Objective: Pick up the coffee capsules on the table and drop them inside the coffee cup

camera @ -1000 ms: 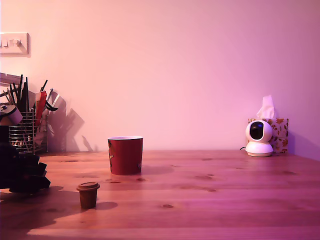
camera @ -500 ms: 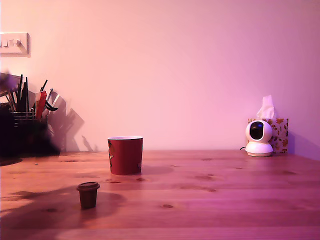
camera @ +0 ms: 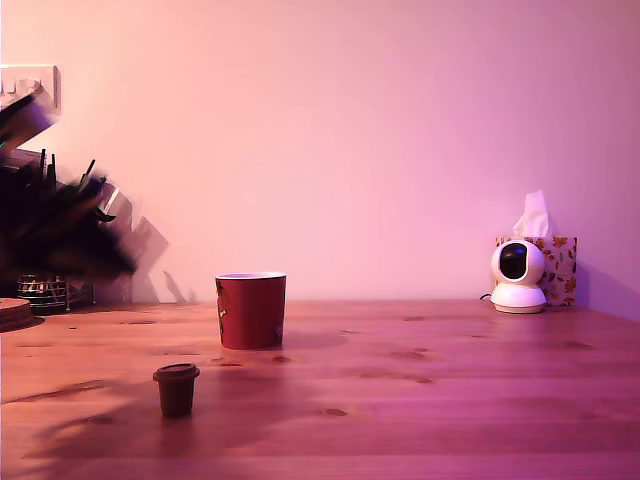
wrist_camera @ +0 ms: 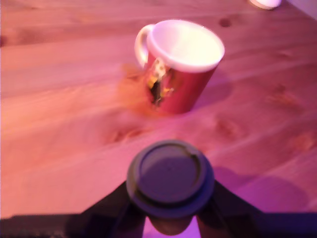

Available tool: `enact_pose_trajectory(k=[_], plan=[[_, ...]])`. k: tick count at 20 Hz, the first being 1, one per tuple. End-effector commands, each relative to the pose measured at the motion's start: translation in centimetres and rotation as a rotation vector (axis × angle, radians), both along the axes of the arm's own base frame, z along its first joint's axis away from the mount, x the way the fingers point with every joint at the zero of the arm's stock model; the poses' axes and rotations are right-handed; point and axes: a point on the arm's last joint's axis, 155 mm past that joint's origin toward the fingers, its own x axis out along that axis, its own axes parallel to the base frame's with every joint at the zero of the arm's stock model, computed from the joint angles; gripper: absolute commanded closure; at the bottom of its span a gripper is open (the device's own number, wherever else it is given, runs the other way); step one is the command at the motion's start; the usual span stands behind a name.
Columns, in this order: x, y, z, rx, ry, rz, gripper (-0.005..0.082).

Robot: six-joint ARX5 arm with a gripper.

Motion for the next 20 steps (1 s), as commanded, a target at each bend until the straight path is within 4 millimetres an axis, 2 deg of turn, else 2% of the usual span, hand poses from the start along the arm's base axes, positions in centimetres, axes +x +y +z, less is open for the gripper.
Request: enact_pose_trajectory(k=[1,11,15,20], plan=[[0.3,-1.0,1.5,0.001,-0.010,-0.027,0.0597],[2.4,-4.0,7.9,0.071,-0.081,-0.094,0.0607],[3.2,-4.8,8.6,0.082,-0.085,-0.110,0.0604],[5.0,-6.0,8.4,0.097,-0.051,-0.130,0.0603]])
